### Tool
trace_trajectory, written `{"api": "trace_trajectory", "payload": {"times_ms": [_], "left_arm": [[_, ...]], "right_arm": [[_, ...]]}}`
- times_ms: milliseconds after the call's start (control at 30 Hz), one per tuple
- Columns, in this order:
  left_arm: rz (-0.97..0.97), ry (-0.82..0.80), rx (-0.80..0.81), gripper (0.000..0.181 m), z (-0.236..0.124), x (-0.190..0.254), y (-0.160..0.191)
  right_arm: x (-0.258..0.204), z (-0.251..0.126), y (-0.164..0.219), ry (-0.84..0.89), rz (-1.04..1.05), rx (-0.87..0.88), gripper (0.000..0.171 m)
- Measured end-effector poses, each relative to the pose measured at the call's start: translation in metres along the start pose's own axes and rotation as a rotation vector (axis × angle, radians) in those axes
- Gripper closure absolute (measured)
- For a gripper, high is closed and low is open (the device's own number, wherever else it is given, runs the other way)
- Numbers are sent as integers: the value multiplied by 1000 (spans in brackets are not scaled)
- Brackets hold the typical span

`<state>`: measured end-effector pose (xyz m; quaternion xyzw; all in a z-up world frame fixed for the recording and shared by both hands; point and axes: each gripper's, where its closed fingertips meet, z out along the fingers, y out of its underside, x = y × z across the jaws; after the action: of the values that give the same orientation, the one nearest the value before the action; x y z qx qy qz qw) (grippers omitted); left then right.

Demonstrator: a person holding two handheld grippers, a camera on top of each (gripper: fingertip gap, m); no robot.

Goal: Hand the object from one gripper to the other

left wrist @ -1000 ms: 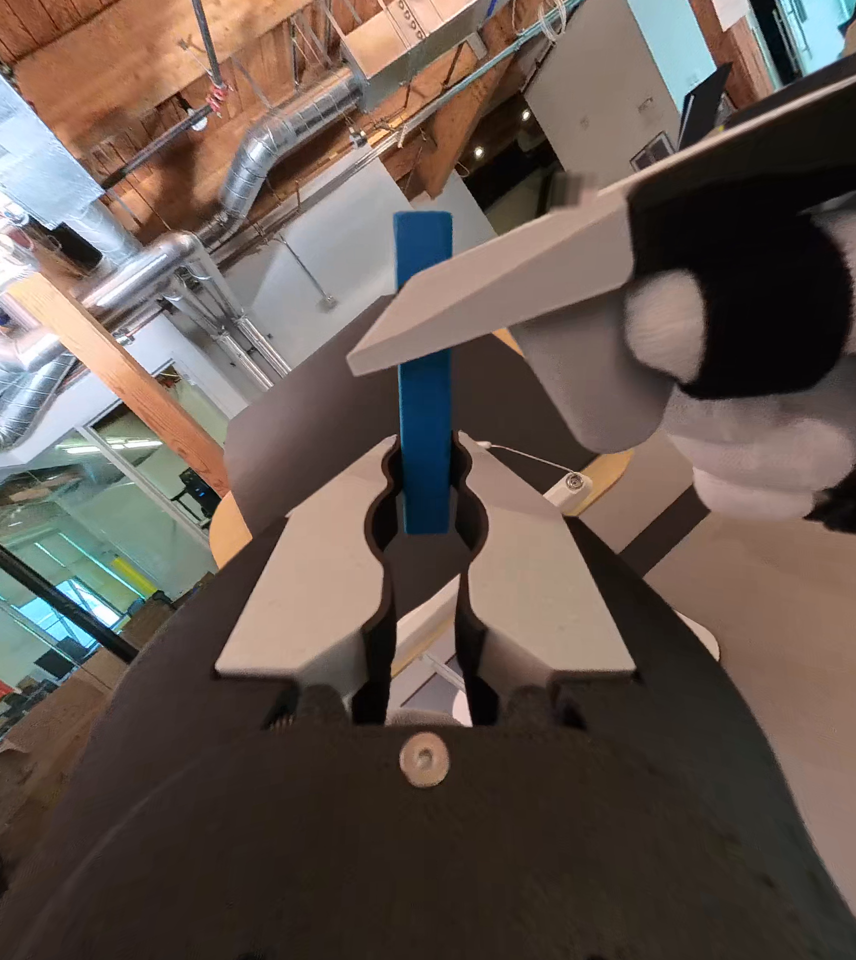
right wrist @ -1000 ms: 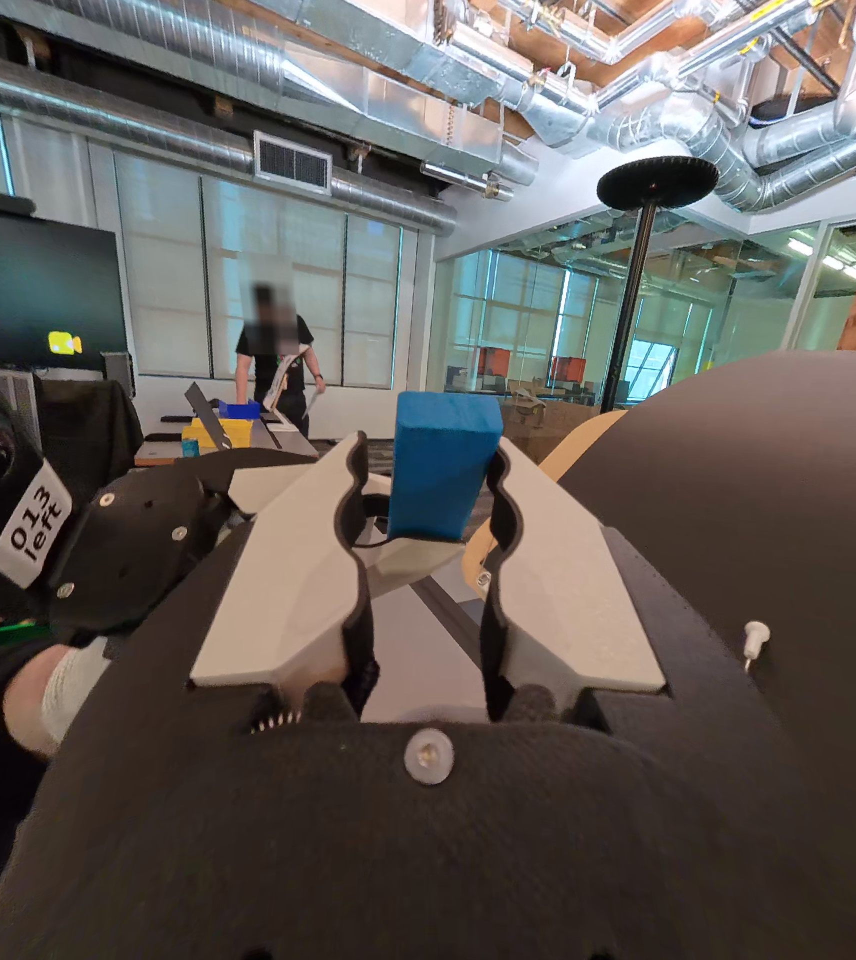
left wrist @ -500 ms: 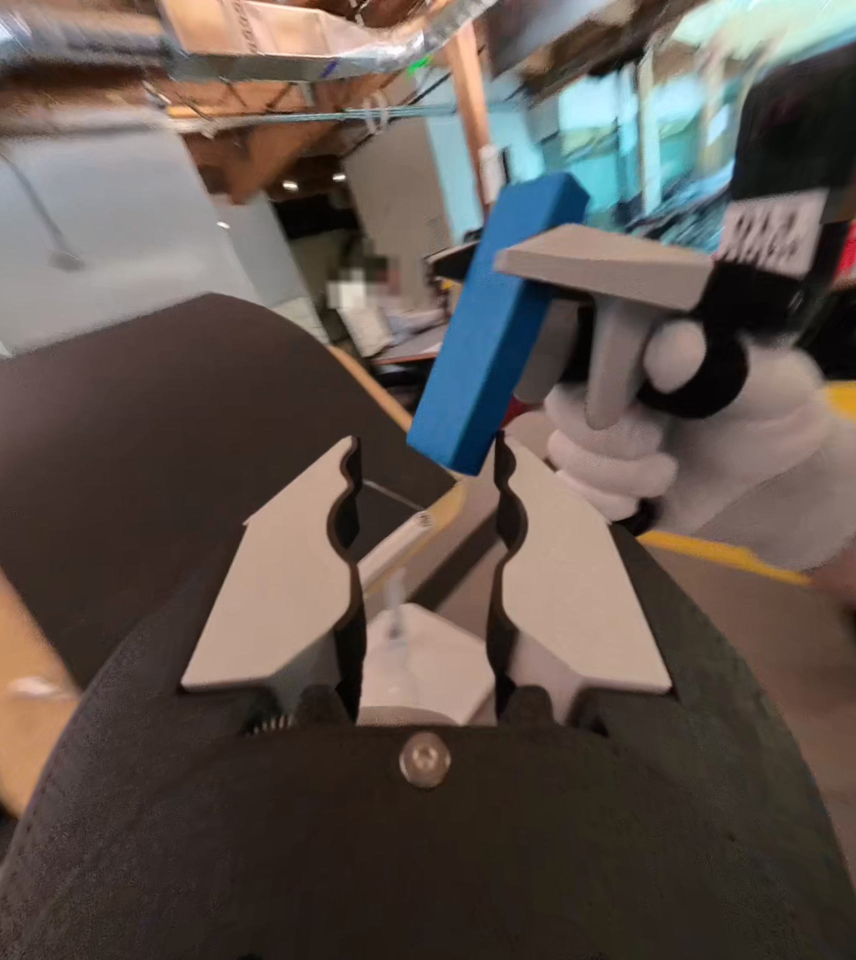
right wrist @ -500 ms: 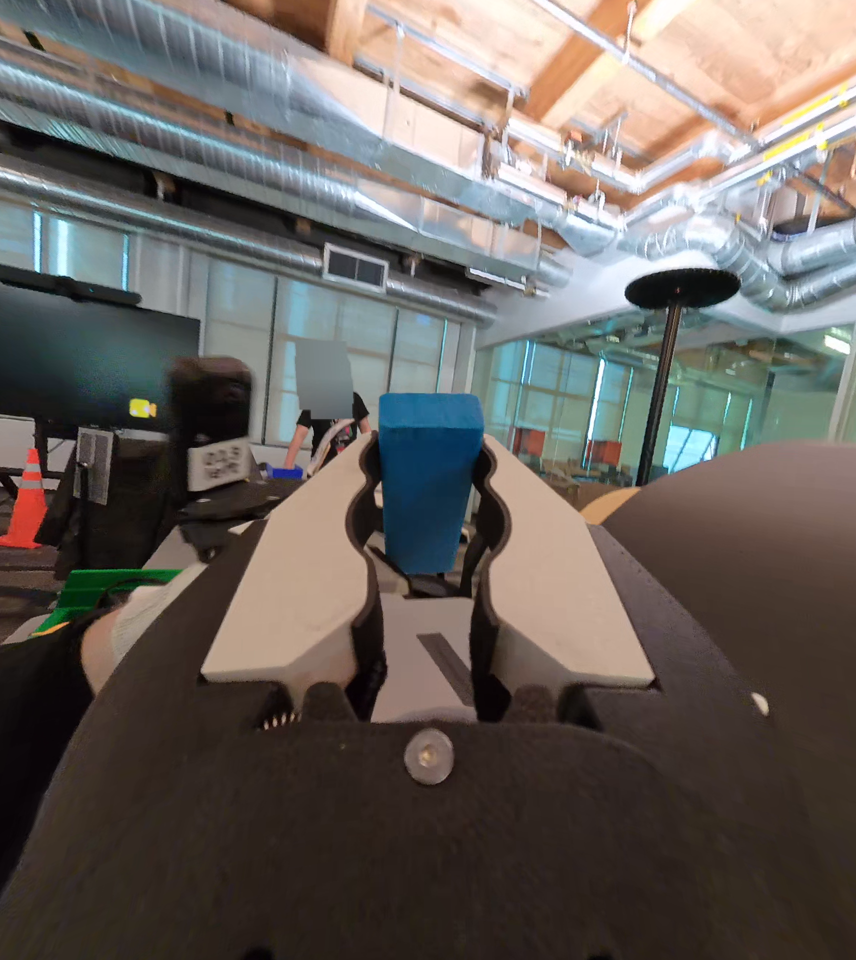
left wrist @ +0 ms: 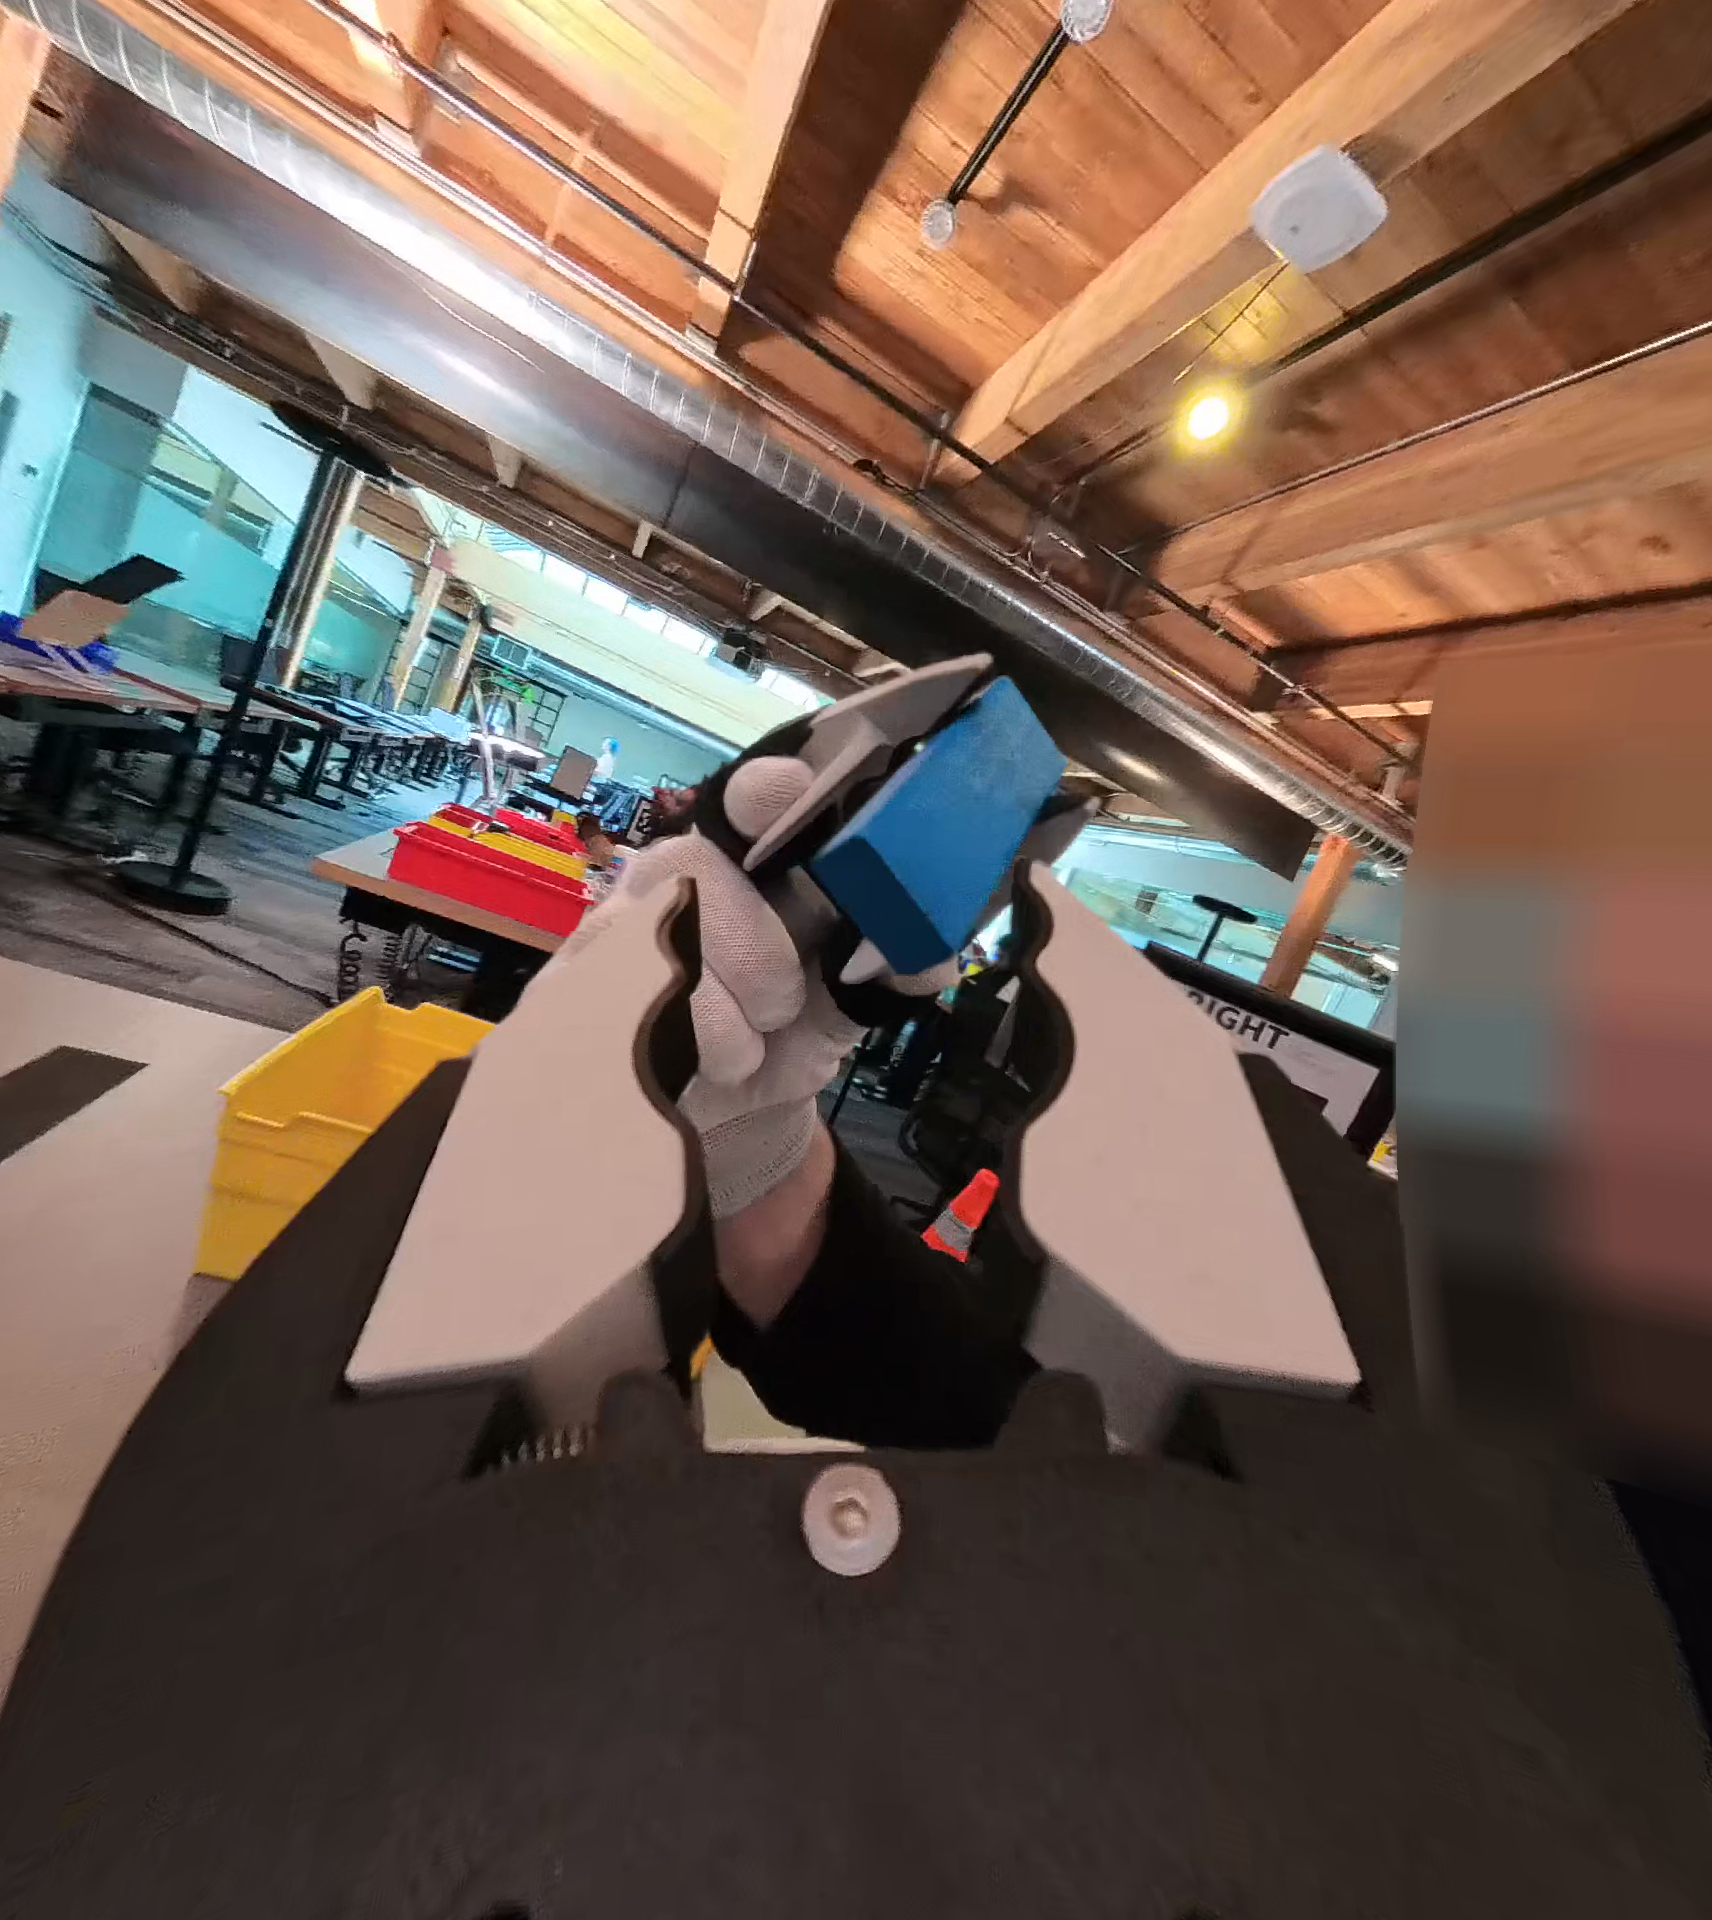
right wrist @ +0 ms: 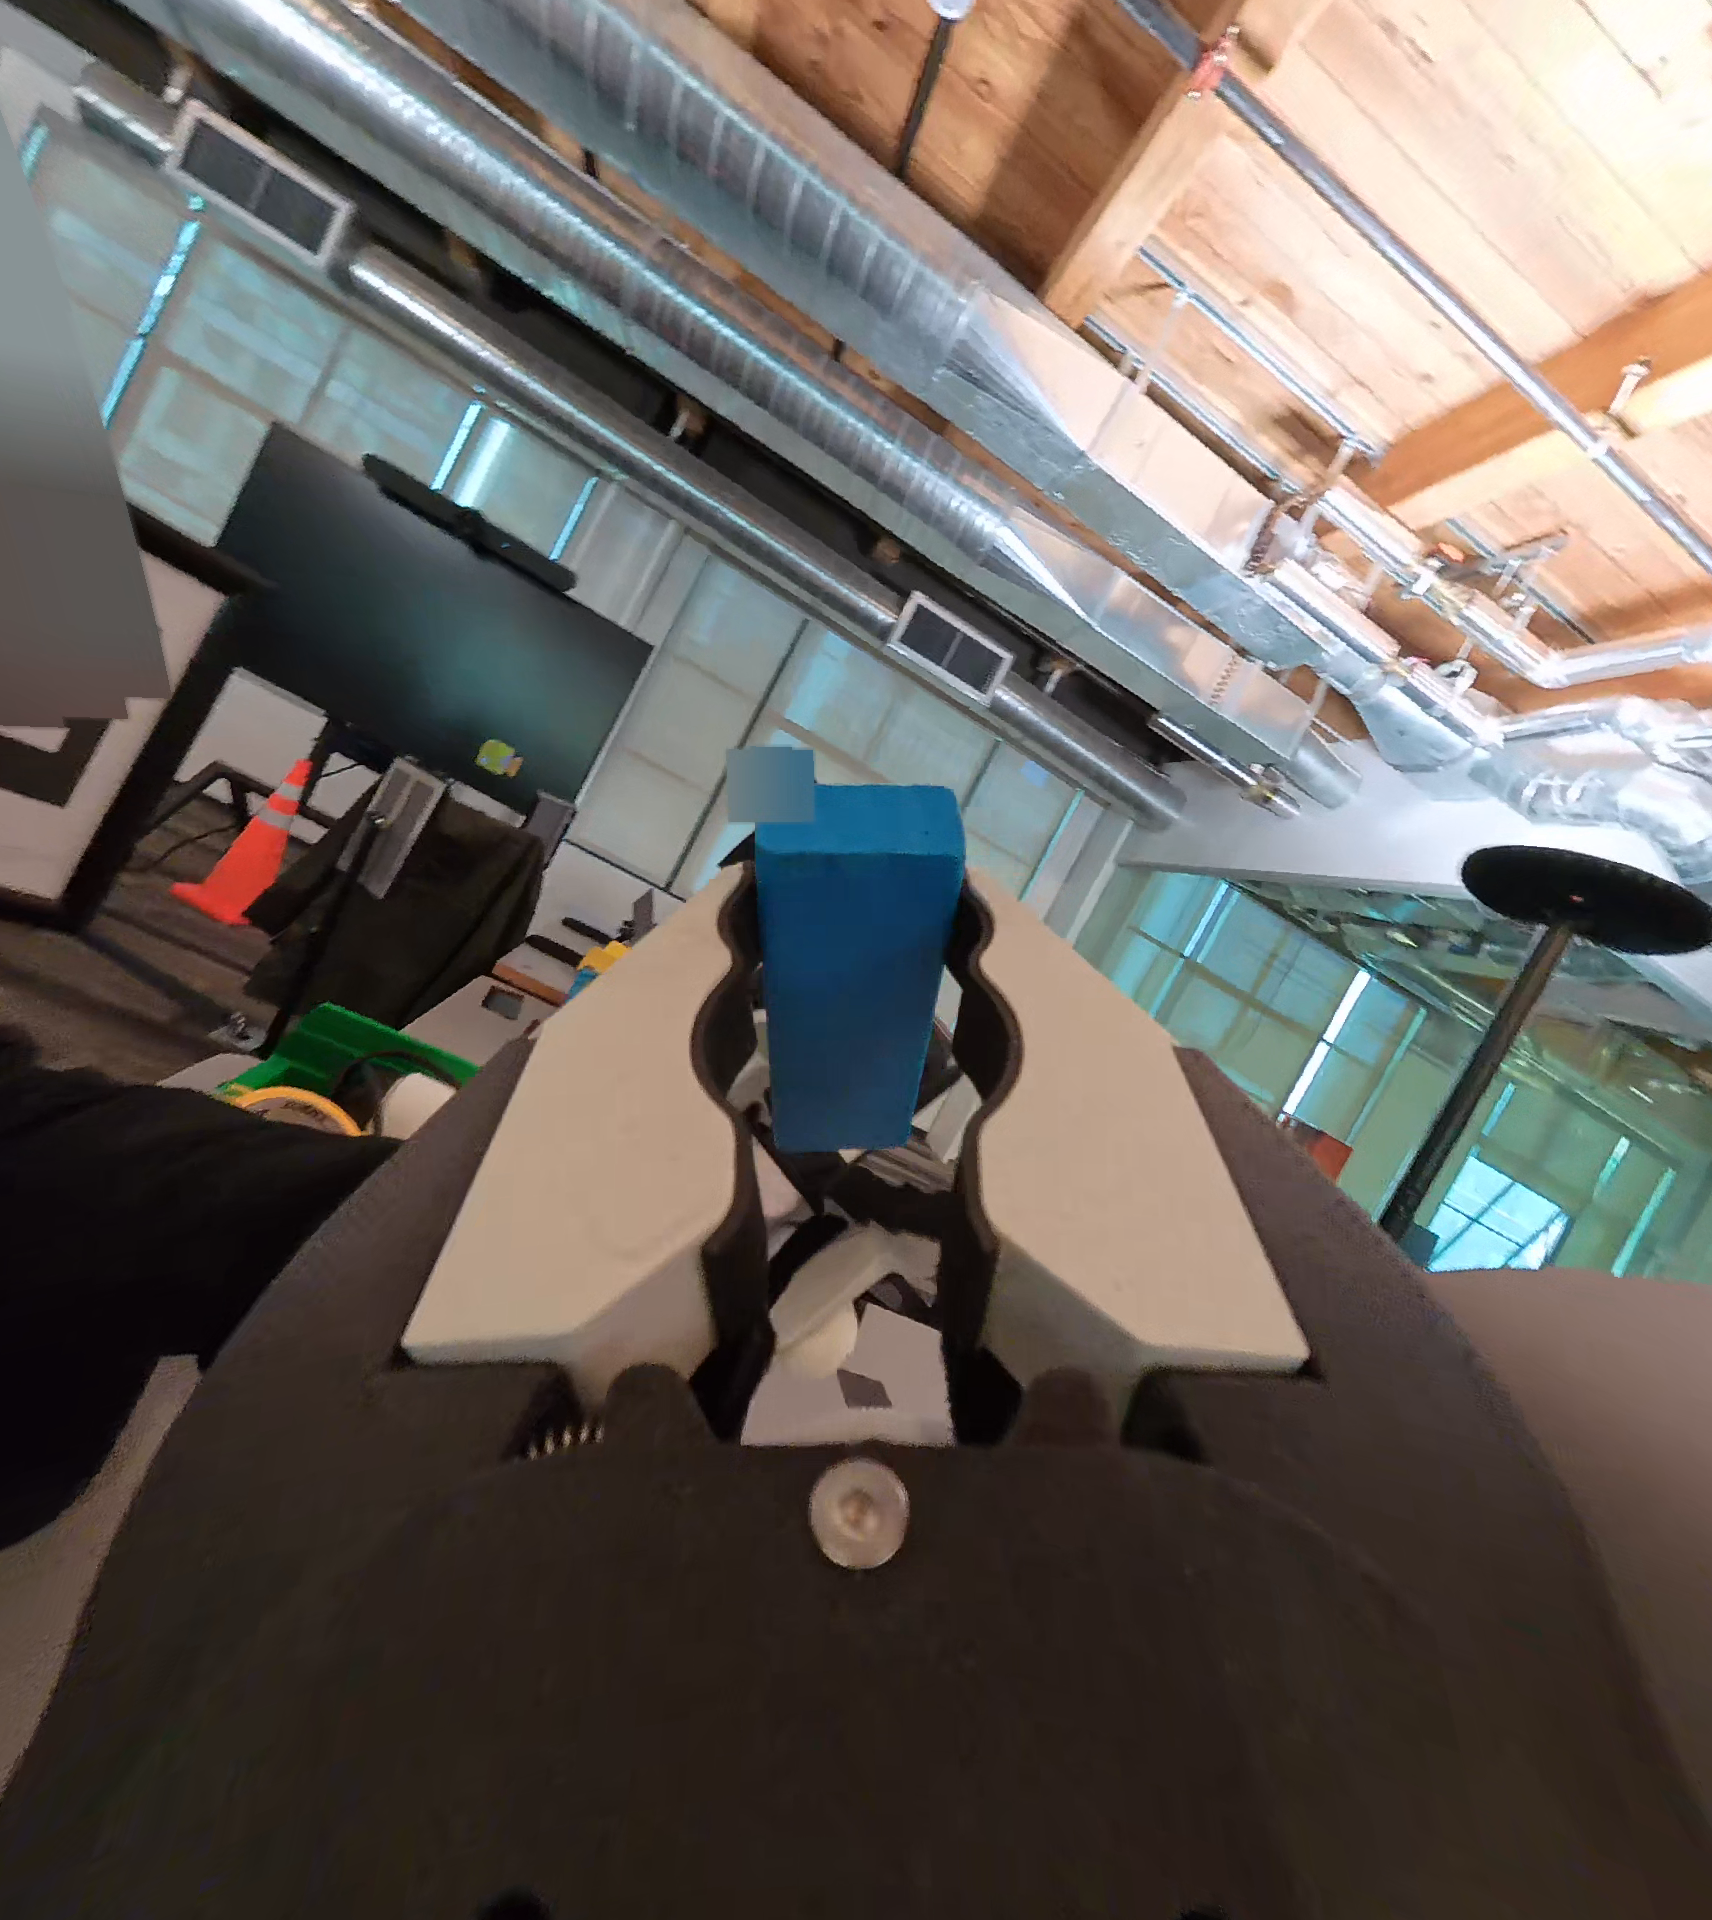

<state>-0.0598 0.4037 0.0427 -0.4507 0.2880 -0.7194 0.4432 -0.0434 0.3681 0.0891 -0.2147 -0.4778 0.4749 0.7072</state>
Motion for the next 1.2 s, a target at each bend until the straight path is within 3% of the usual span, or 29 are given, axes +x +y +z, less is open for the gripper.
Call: {"api": "trace_trajectory", "payload": {"times_ms": [233, 333, 600, 733, 867, 1033, 1200], "left_arm": [[-56, 203, -26, 136, 18, 32, 20], [-36, 279, -18, 152, 24, 48, 25], [69, 259, -9, 160, 26, 56, 24], [196, 123, -17, 166, 22, 45, 15], [407, -107, -39, 166, 12, 28, 0], [900, -536, -158, 166, -6, 10, -24], [1420, -882, -306, 165, -9, 5, -34]], "right_arm": [[-29, 5, -12, -139, -29, 13, 137], [-37, 5, -17, -174, -33, 23, 138], [-39, 1, -18, -185, -50, 8, 136], [-24, 0, -7, -109, -57, -68, 132], [2, -5, 4, 4, -1, -130, 113], [35, -14, 24, 151, 143, -224, 107], [52, -13, 61, 244, 324, -326, 67]]}}
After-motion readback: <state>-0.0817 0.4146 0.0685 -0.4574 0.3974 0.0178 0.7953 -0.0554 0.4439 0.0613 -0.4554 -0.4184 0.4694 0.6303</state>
